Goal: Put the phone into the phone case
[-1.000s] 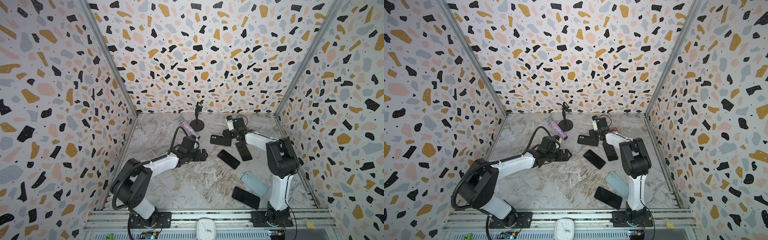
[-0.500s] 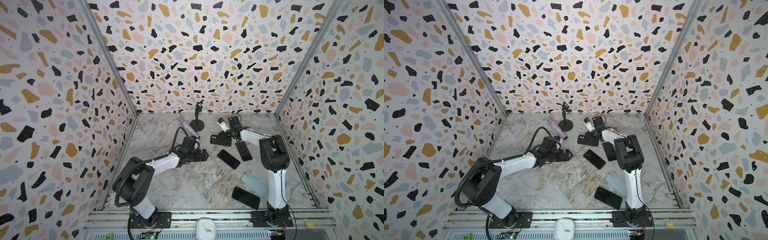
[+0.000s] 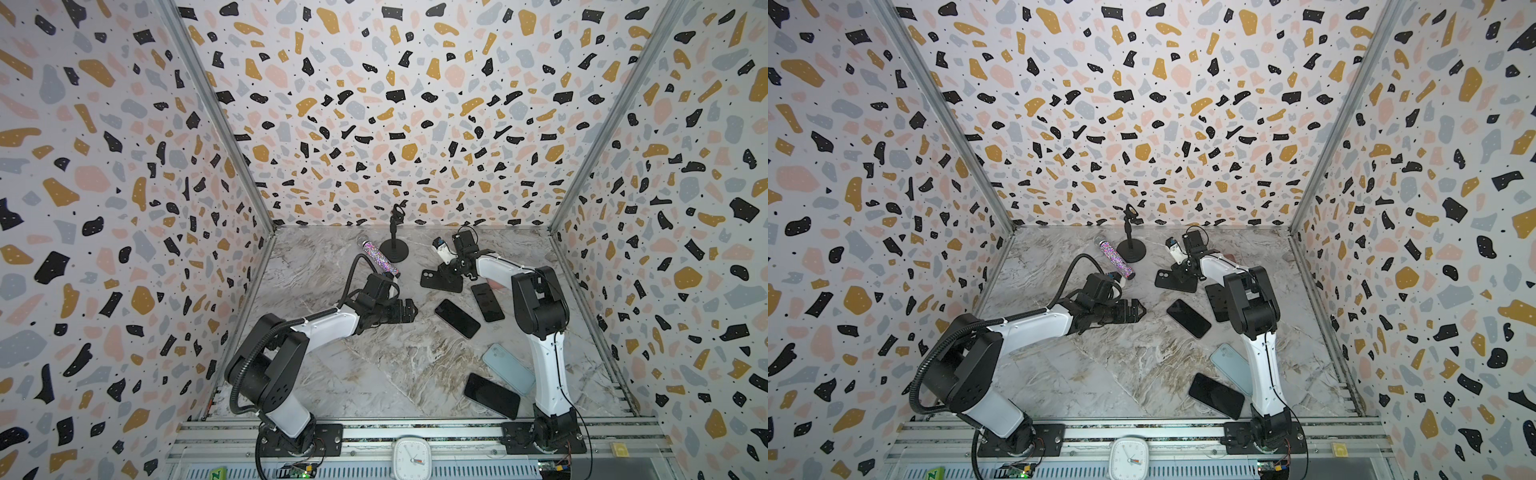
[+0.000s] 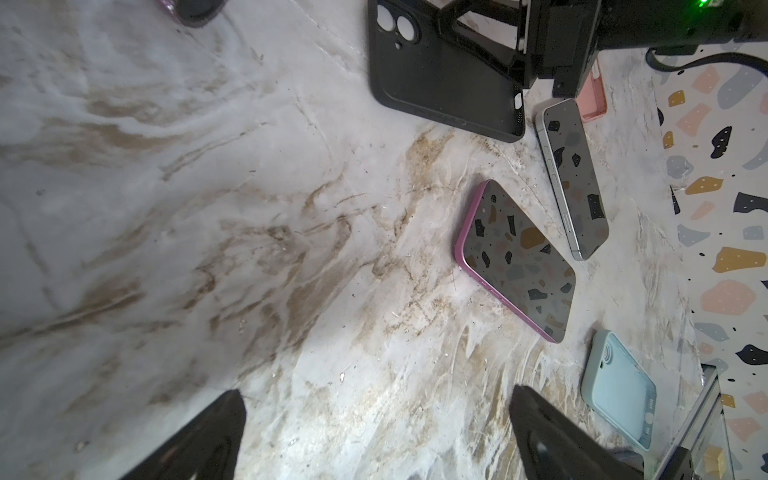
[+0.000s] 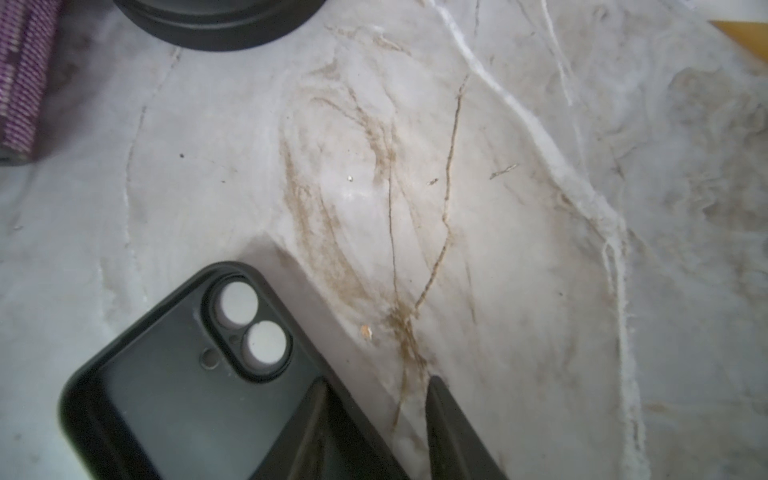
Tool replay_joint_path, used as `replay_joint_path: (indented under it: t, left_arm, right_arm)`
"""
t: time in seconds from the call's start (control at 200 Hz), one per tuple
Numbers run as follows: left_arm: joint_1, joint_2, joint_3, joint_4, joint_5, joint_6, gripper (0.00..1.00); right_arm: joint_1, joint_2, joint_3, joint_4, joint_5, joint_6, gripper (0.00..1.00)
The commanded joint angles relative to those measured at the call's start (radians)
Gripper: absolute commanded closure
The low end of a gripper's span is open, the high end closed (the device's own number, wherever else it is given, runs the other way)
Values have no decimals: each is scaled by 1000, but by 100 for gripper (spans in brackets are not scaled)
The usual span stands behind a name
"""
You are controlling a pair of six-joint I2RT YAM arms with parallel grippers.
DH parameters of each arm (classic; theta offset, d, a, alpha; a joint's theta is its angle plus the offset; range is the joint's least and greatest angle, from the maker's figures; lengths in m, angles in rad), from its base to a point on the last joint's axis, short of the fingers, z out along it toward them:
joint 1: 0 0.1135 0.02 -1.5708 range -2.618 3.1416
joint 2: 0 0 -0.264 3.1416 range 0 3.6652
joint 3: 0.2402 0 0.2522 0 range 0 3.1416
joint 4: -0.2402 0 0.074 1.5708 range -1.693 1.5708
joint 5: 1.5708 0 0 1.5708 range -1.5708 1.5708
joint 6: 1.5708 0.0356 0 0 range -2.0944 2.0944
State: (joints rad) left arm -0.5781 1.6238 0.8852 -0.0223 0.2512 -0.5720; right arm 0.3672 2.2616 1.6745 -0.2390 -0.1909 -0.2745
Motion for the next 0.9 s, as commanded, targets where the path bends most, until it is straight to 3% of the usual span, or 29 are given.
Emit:
replay_joint_path:
  t: [0.0, 0.19, 0.896]
  left_arm:
    - [-3, 6, 5, 15, 21, -14, 0]
    - [-3, 0, 1, 22, 28, -21, 0]
    - [-3, -14, -17, 46, 44, -42, 0]
  right_arm:
    - [13, 3, 23, -48, 13, -5, 67]
    - [22, 2, 21, -49, 64, 8, 77]
    - [36, 0, 134, -166, 146, 188, 98]
